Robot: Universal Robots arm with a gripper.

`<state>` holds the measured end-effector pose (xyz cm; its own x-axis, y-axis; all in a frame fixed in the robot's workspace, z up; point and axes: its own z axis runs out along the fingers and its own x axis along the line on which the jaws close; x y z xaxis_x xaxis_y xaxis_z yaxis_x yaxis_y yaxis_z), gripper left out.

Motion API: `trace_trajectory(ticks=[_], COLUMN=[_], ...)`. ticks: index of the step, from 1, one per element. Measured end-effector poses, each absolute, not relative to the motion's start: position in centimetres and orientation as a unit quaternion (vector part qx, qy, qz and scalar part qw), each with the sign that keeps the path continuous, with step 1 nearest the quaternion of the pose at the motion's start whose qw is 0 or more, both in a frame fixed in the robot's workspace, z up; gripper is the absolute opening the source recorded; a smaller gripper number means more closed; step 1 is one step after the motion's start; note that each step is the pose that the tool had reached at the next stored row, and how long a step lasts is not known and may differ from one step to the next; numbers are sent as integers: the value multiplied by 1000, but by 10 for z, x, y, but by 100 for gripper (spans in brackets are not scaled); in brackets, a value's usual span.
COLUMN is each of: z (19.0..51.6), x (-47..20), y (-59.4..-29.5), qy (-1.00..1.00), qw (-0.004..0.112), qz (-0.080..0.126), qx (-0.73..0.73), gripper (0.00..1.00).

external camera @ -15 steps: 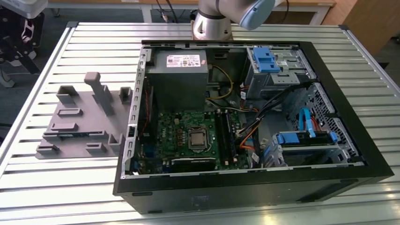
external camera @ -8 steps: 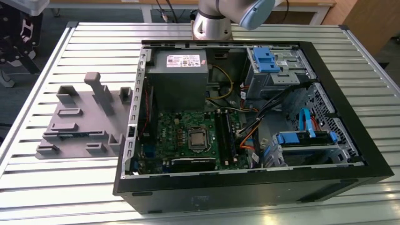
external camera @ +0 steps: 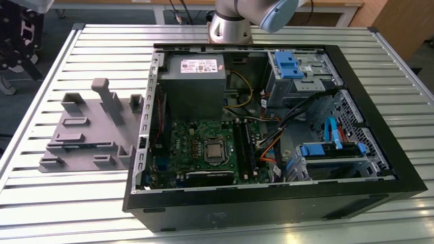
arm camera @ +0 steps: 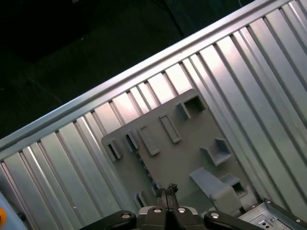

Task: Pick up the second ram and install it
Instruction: 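Pick up the second ram and move it above second insertion slot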

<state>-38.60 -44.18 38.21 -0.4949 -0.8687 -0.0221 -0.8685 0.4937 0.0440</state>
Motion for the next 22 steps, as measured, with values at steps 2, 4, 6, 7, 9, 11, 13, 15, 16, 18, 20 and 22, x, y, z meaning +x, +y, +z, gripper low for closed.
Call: trace_trajectory(ticks=[2, 4, 6, 7, 9, 11, 13, 15, 16, 18, 20, 22], z=[382, 382, 382, 382, 382, 382, 382, 382, 382, 382, 382, 382], x=[-386, -386, -386, -386, -386, -386, -386, -386, -386, -386, -386, -386], y=[-442, -442, -442, -442, -442, -442, -442, -442, -442, -442, -442, -442], qy=[-858, -851, -844, -841, -833, -826, -819, -810, -806, -799, -794, -794], qw=[2, 2, 2, 3, 3, 3, 4, 4, 4, 4, 5, 5], qz=[-25, -25, -25, -25, -24, -24, -24, -24, -24, -24, -24, -24], qx=[513, 525, 536, 541, 552, 563, 574, 585, 591, 601, 607, 607], gripper=[11, 11, 11, 11, 11, 11, 11, 11, 11, 11, 11, 11])
